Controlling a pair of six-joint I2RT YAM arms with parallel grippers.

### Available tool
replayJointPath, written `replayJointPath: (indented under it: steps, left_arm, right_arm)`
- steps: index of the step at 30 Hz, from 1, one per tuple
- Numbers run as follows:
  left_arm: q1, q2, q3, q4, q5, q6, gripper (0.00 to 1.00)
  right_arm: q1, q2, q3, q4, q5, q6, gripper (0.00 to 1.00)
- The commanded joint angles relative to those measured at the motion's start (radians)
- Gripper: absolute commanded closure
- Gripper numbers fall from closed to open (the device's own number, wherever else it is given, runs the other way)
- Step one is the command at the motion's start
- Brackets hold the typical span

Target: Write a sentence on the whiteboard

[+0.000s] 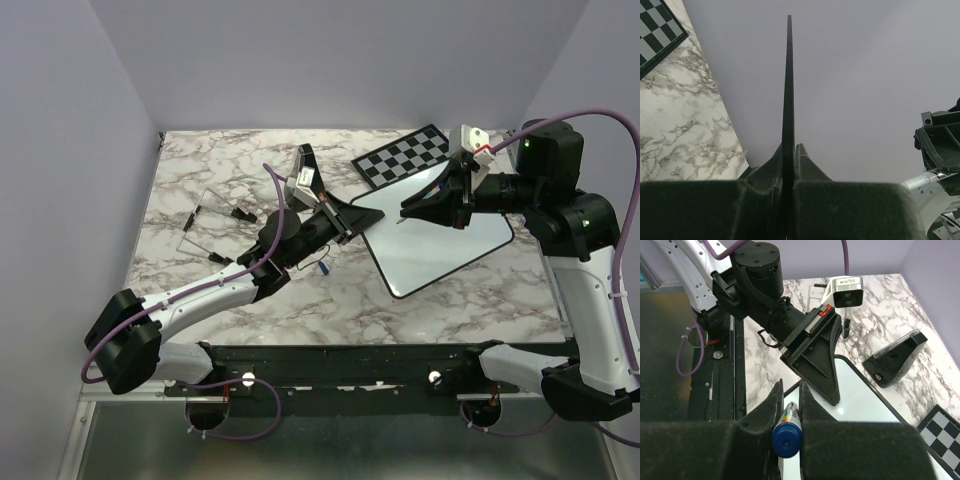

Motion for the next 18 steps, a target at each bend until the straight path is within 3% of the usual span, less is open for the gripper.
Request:
replayJointPath:
  steps: [1,18]
  left_arm:
    - [-0.005,-0.034,0.012,0.148,-0.016,-0.025,1.0]
    - [-0.005,-0.026,0.029,0.143,-0.024,-0.019,1.0]
  right_arm:
    - [0.007,0.003,0.032,-0.029,0.0,-0.006,1.0]
    - [0.096,0.027,0.029,0.008,0.089,0.03,1.0]
